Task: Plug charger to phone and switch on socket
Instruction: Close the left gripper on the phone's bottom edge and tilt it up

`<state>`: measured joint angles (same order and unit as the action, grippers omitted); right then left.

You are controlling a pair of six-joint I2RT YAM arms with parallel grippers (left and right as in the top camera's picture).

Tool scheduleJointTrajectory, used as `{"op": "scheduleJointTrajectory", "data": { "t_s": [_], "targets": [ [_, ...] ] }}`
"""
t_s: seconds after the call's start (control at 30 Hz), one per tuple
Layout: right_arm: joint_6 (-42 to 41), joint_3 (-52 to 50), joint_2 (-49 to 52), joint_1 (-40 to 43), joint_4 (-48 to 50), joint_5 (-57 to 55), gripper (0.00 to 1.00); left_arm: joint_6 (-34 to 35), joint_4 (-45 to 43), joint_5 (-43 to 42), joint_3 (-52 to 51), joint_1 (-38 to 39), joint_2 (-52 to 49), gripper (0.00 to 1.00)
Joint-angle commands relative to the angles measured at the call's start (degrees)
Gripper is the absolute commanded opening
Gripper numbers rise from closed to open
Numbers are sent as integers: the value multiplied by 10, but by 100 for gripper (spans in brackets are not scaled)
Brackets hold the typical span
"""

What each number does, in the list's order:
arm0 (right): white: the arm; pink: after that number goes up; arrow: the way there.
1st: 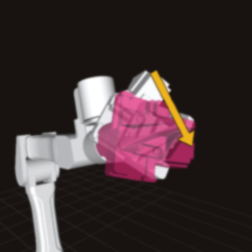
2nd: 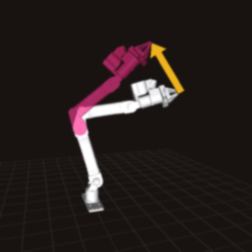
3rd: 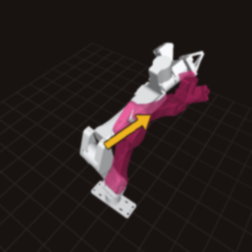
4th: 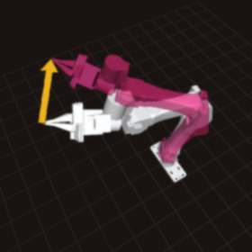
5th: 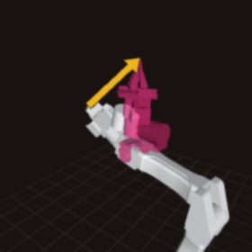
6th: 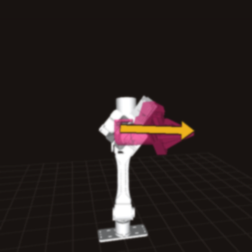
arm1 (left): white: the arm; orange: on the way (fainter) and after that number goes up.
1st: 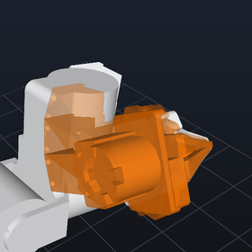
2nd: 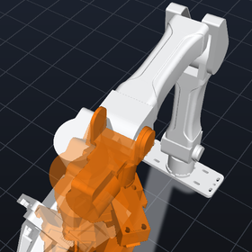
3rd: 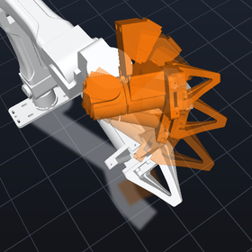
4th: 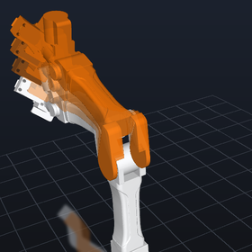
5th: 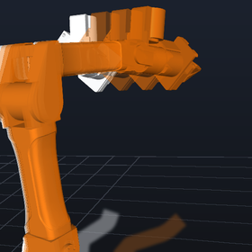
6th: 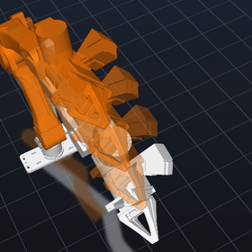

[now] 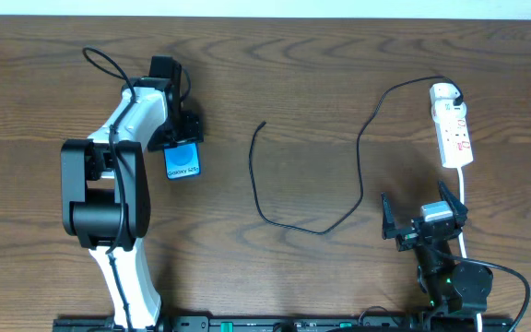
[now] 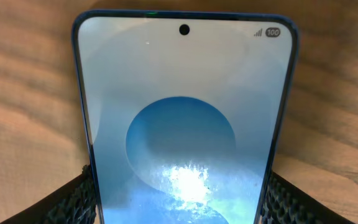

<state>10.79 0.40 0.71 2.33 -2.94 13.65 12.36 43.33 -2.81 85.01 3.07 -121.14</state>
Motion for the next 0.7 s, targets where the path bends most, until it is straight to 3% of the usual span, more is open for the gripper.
{"op": "scheduleJointTrajectory", "data": {
  "t_s": [0.0,0.27,0.63,0.67],
  "targets": [
    [-7,-1,-4,-7,-3,4,99,97,31,3,-5,-1,-24,74],
    [-7,-1,-4,-7,-3,4,99,239,83,-2,-5,-1,-24,73],
    [-7,-1,-4,-7,-2,4,99,244,81,-38,-5,-1,-24,75],
    [-7,-1,-4,-7,-3,4,99,244,83,-38,-5,-1,-24,79]
  ]
}}
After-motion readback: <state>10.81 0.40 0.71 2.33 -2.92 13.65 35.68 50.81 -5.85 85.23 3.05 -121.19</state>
